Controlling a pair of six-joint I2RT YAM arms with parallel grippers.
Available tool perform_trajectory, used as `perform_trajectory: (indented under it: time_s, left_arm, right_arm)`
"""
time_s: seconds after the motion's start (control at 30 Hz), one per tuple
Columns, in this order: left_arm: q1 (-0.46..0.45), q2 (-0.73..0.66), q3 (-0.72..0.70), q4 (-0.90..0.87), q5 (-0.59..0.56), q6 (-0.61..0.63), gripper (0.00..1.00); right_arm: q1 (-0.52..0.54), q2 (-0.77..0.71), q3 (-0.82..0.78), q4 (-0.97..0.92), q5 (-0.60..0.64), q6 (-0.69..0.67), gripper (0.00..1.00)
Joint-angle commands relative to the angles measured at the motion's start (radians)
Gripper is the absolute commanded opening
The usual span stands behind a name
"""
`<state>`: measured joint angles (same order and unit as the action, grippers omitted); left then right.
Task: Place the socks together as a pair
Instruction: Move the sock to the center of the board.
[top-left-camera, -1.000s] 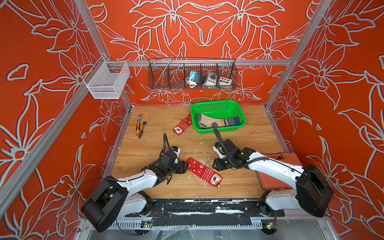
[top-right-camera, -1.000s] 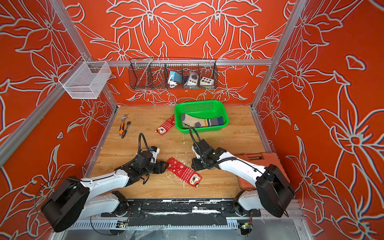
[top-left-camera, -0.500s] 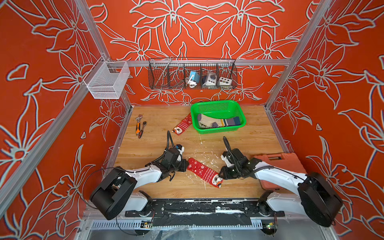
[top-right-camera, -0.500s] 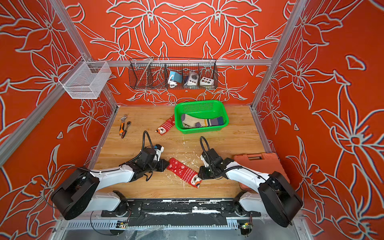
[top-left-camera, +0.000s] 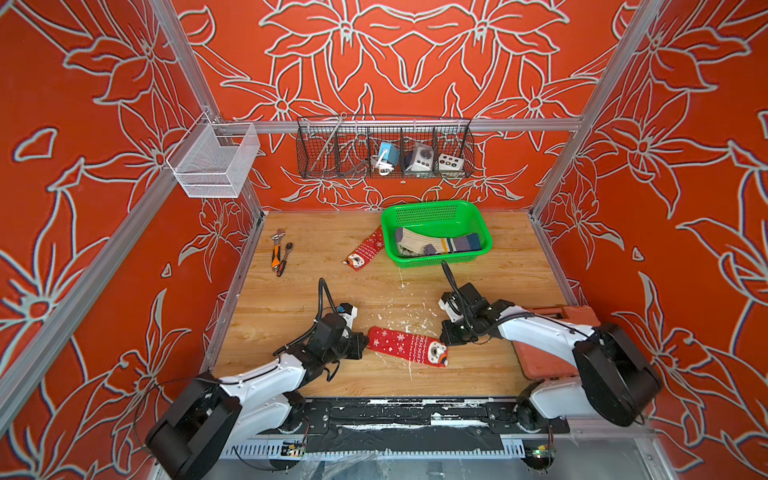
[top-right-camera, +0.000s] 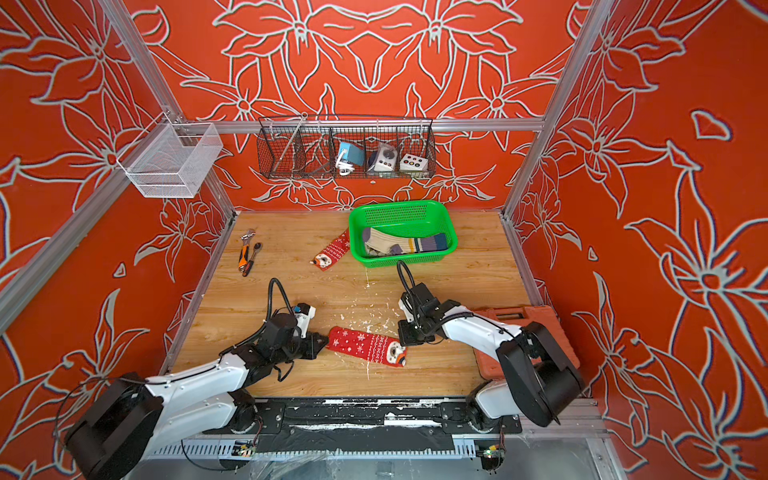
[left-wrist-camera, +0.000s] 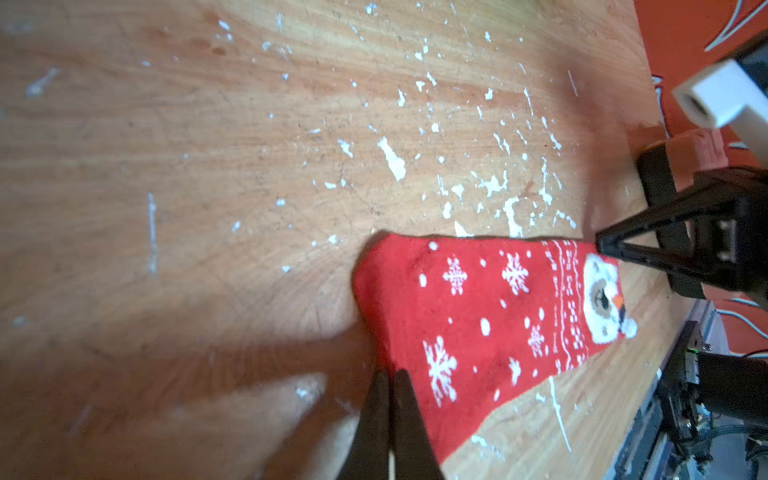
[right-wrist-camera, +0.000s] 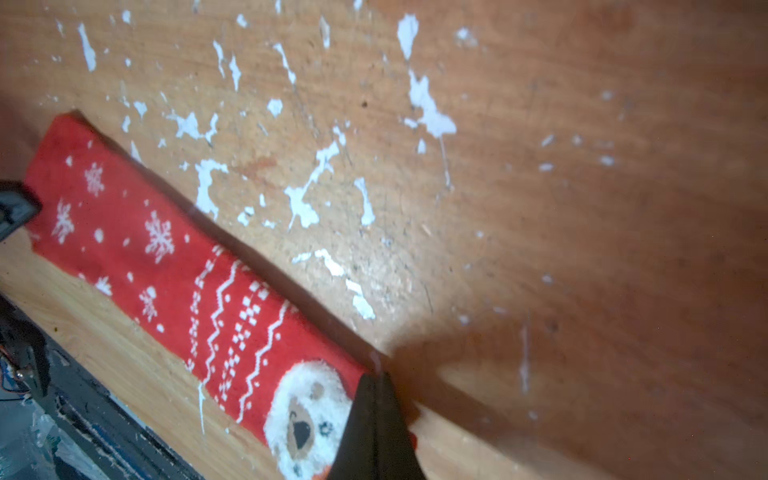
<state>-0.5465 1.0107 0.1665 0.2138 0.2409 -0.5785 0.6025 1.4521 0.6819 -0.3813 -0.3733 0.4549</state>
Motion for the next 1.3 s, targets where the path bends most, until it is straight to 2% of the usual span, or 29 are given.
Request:
perform_trajectory:
  time_s: [0.0,0.17,0.27,0.33,0.5,0.67,0.7,0.8,0.87,1.07,1.27]
  left_arm:
    - [-0.006,-0.076,-0.009,-0.033,-0.014,-0.038,0.14]
    - [-0.006,-0.141,0.006,-0.077,-0.059,-0.039,0.54]
    - [-0.004,-0.168,0.021,-0.09,-0.127,-0.04,0.69]
    - [0.004,-0.164,0.043,-0.081,-0.142,-0.037,0.74]
    - [0.06,-0.075,0.125,-0.01,-0.132,-0.021,0.75]
    - [0.195,0.117,0.237,0.056,-0.048,0.006,0.76]
    - [0.224,0.159,0.258,0.07,-0.027,0.004,0.76]
    - [0.279,0.265,0.308,0.119,-0.008,-0.006,0.77]
    - [0.297,0.327,0.353,0.126,-0.024,-0.002,0.76]
    - [0.353,0.553,0.533,0.113,-0.084,0.02,0.66]
    - [0.407,0.74,0.728,0.054,-0.106,0.043,0.6]
  right_arm:
    - [-0.004,0.058,0.047,-0.025,-0.015,-0.079,0.0]
    - [-0.004,0.096,0.121,-0.078,0.047,-0.123,0.01]
    - [-0.003,0.104,0.147,-0.085,0.047,-0.134,0.03]
    - [0.0,0.112,0.156,-0.075,0.033,-0.139,0.0]
    - [0.042,0.144,0.182,-0.083,0.015,-0.169,0.0]
    - [0.077,0.131,0.169,-0.076,0.069,-0.167,0.0]
    - [0.077,0.116,0.16,-0.071,0.087,-0.166,0.03]
    - [0.077,0.014,0.108,-0.023,0.162,-0.155,0.21]
    - [0.077,-0.08,0.068,0.002,0.219,-0.15,0.26]
    - [0.066,-0.33,-0.055,0.073,0.321,-0.122,0.31]
    - [0.058,-0.407,-0.089,0.076,0.352,-0.113,0.32]
